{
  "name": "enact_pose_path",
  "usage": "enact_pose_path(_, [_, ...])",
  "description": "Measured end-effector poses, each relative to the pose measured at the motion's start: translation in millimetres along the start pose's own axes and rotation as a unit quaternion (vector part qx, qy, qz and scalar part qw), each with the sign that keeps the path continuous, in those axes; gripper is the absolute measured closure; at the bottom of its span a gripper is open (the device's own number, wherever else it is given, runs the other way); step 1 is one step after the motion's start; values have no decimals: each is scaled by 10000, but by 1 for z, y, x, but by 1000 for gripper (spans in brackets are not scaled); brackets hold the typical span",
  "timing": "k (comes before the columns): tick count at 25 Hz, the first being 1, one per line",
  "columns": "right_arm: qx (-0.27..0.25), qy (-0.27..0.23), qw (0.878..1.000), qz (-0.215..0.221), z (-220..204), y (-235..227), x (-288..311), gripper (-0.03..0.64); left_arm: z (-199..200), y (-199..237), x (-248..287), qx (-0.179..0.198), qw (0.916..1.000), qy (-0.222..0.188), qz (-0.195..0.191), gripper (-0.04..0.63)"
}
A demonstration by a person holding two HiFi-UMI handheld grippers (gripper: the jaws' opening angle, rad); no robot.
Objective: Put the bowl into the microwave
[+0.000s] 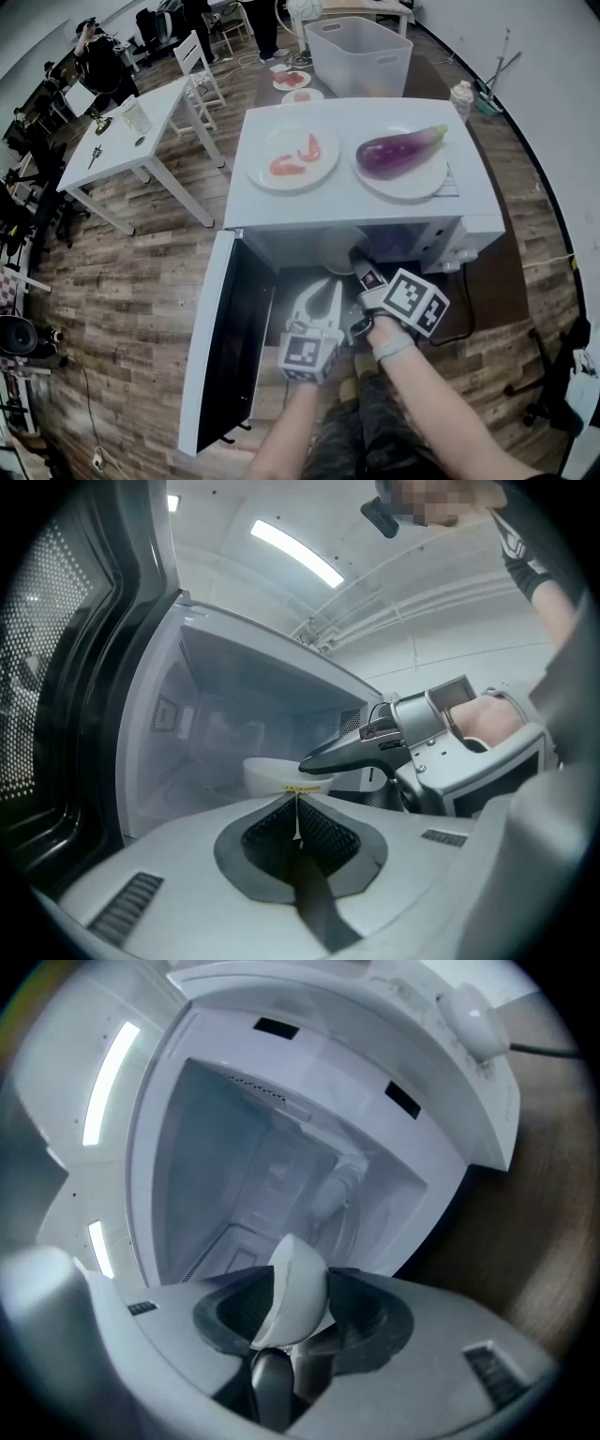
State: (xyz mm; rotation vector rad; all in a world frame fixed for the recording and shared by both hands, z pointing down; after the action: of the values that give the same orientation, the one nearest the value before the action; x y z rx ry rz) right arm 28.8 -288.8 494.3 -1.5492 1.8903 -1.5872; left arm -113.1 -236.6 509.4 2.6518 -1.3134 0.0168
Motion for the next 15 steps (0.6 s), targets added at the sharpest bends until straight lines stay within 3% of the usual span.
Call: enact_pose_path(15, [-863, -53, 9960, 231, 5, 1, -12, 405, 4, 0, 3, -188, 9998, -12, 24, 586])
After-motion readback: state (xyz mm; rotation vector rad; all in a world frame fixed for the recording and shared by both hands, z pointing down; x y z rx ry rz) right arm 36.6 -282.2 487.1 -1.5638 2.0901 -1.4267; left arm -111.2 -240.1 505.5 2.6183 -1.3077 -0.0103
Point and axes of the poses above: the fingertips, and each gripper's own axes: x forward along the fingers, y to its left, z out of its top, the point moved 9 cm from there along -x, backward along the fingers, and after that the axes turned 8 degrees about -z, right-handed, at the moved point
